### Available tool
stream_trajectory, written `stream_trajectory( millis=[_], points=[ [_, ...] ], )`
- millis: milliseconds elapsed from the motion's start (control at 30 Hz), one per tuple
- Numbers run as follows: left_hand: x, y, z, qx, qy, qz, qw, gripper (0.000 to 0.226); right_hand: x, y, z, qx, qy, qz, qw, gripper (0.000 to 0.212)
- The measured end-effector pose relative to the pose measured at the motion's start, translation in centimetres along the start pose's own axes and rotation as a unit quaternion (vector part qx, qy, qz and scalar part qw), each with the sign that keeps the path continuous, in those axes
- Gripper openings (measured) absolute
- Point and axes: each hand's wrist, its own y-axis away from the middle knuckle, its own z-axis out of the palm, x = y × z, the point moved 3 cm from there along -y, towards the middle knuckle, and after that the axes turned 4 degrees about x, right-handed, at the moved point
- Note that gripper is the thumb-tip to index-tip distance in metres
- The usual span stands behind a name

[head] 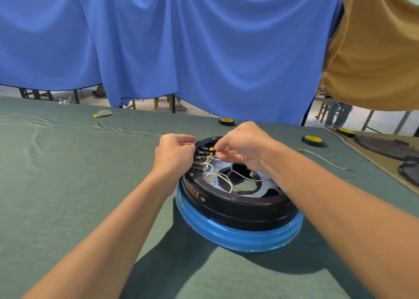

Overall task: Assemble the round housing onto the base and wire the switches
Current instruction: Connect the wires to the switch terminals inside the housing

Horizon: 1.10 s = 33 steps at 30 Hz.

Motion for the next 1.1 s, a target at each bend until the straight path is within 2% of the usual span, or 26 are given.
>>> stream_trajectory(
  millis=[133, 233, 367, 567, 1100],
  points=[
    [0.2, 0.2, 0.0, 0.022, -0.009, 0.008, 1.000, 0.025, -0.3, 0.1, 0.7, 0.004, -0.010, -0.009, 1.000, 0.012],
    [0.3, 0.4, -0.2, 0.039, -0.034, 0.018, 0.999, 0.028, 0.1, 0.1, 1.4, -0.004, 0.028, -0.018, 0.999, 0.012],
    [0.3, 0.4, -0.6, 0.059, -0.009, 0.015, 0.998, 0.022, 0.7, -0.1, 1.4, 0.013, 0.062, -0.029, 0.998, 0.017],
    [0.1, 0.4, -0.2, 0.025, 0.057, 0.004, 0.998, 0.029, 0.6, 0.4, 1.6, 0.001, 0.089, -0.052, 0.995, 0.007],
    [-0.4, 0.4, 0.0, 0.035, 0.067, 0.011, 0.997, 0.034, 0.5, 1.0, 1.8, 0.012, 0.164, -0.102, 0.981, 0.008]
  ],
)
